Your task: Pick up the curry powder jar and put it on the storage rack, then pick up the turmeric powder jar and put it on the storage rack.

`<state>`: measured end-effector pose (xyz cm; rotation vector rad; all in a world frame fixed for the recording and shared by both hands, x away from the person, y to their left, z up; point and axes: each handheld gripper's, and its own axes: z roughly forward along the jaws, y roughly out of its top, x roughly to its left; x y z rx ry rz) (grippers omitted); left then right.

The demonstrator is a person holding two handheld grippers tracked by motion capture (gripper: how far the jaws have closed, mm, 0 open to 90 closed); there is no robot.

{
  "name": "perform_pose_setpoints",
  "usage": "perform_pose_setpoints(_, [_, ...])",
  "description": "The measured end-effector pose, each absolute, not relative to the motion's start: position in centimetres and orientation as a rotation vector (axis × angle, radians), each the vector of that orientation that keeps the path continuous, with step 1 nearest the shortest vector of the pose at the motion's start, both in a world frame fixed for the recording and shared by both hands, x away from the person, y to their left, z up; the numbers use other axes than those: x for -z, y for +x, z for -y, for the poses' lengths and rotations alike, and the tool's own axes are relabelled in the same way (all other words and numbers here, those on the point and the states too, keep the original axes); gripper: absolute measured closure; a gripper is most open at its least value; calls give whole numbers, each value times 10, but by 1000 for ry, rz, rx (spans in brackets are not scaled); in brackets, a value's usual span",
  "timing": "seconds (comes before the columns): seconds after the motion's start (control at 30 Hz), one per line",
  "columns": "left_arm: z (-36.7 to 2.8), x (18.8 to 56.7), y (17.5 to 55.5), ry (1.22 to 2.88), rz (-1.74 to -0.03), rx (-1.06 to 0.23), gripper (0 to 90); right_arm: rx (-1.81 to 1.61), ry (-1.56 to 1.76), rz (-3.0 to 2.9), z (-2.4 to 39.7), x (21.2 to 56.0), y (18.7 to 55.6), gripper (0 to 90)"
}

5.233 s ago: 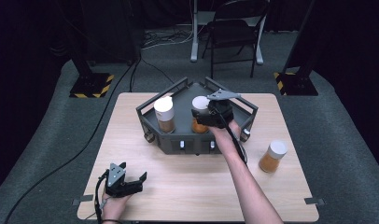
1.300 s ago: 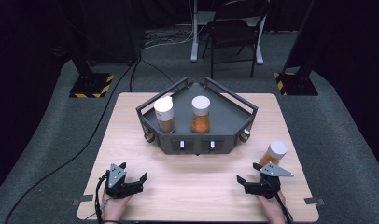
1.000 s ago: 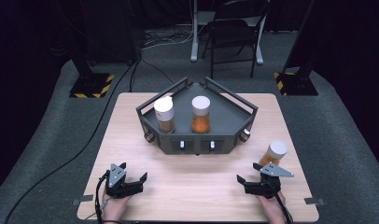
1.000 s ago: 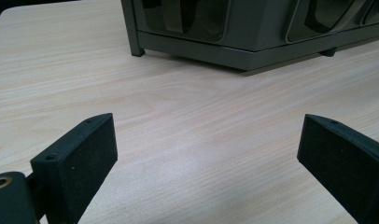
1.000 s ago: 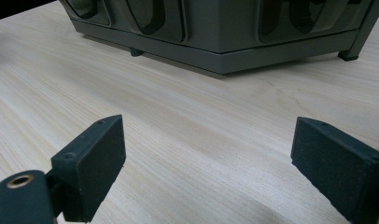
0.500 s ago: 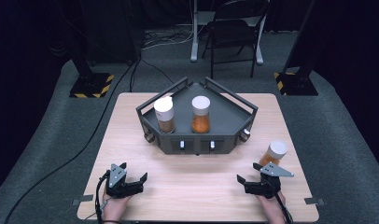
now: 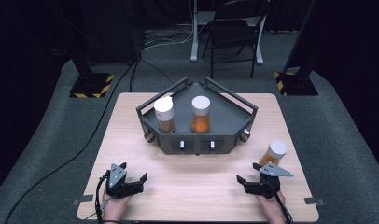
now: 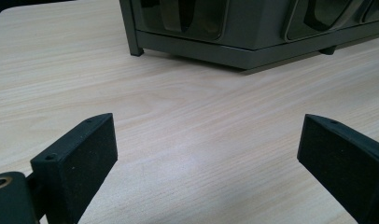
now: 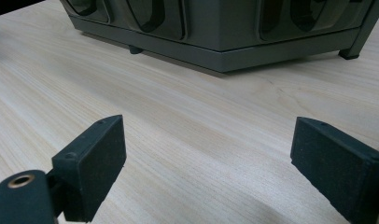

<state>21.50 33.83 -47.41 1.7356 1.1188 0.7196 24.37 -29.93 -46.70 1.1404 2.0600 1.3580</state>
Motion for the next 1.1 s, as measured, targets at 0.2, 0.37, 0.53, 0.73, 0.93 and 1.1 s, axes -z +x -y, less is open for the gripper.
perform_pose_setpoints(0.2, [-339,474,216,1736,-1122,-714,48,-1358,1139,-2060,299,467,244,95])
perform_pose_setpoints(0.37, [-338,474,215,1736,-1119,-719,48,-1357,1138,-2060,299,467,244,94])
perform_pose_setpoints(0.53, [-338,474,215,1736,-1119,-720,48,-1356,1138,-2061,299,467,244,94])
perform_pose_setpoints(0.73, [-338,474,215,1736,-1120,-719,48,-1356,1137,-2062,299,467,244,95])
perform_pose_setpoints(0.93, [-338,474,215,1736,-1118,-721,48,-1356,1138,-2063,299,467,244,95])
perform_pose_setpoints(1.1, [-338,474,215,1736,-1118,-722,48,-1356,1139,-2062,299,467,244,95])
